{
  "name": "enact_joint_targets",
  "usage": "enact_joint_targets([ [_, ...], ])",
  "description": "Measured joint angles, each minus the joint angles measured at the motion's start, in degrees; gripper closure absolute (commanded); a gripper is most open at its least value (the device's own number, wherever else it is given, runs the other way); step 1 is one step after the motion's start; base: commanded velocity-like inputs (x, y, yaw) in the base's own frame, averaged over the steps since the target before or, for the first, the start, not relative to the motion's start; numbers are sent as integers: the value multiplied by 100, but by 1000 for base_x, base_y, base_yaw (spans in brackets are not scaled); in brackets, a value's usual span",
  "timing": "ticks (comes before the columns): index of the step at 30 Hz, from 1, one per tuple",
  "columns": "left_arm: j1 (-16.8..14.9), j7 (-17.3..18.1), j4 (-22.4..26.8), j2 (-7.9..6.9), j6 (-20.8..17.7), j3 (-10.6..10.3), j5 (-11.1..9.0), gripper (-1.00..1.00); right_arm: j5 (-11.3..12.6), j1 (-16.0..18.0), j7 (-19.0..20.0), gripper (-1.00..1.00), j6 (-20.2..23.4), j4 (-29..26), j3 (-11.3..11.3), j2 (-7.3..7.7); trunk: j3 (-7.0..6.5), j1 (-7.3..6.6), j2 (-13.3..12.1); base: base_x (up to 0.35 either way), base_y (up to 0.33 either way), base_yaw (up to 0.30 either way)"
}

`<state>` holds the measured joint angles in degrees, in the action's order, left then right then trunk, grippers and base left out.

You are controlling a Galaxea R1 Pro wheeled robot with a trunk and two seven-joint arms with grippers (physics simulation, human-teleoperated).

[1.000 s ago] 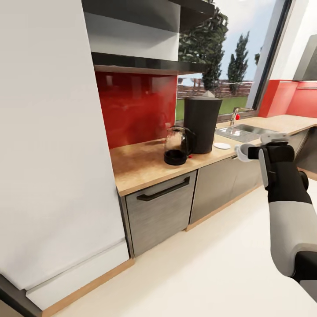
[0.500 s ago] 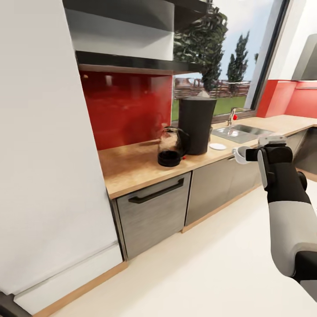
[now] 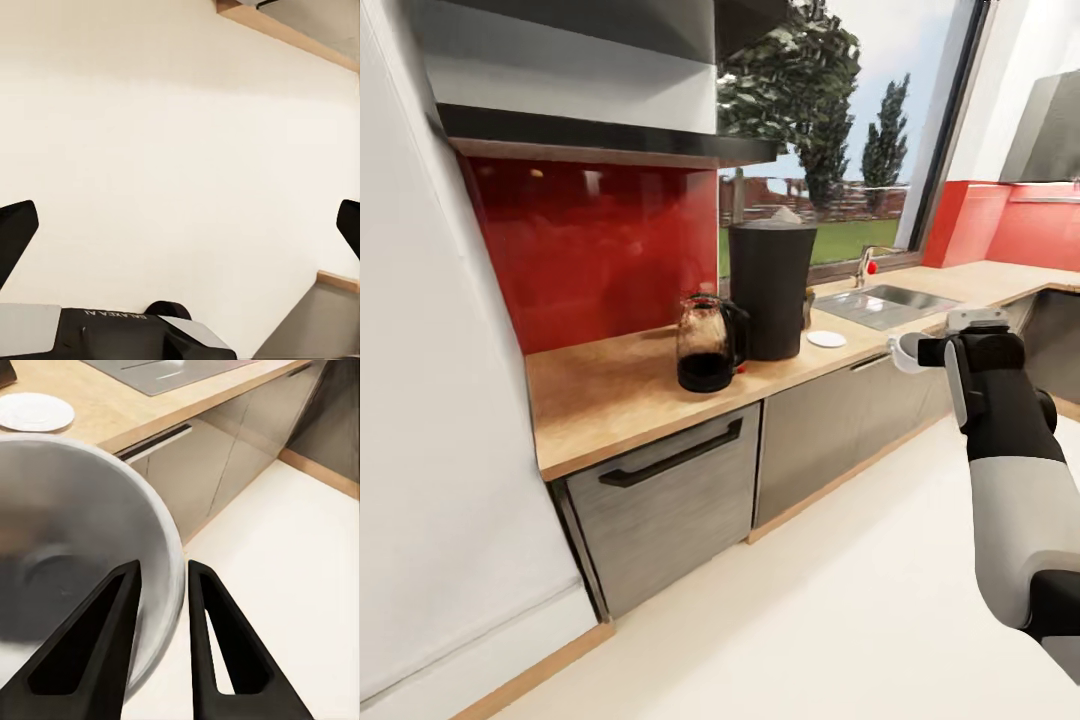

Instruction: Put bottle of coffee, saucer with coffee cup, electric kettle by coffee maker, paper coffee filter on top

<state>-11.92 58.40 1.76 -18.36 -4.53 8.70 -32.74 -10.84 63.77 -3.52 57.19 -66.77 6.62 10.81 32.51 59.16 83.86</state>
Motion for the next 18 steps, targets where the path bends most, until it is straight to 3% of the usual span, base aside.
enact_joint_targets([
  [7, 0, 0, 0, 0, 4, 3, 0, -100, 6, 0, 0, 100, -2, 0, 0, -1, 0, 1, 0, 23, -92, -173],
  [18, 1, -4, 1, 0, 0, 0, 0, -100, 4, 1, 0, 100, -2, 0, 0, -2, 0, 1, 0, 20, -286, -14],
])
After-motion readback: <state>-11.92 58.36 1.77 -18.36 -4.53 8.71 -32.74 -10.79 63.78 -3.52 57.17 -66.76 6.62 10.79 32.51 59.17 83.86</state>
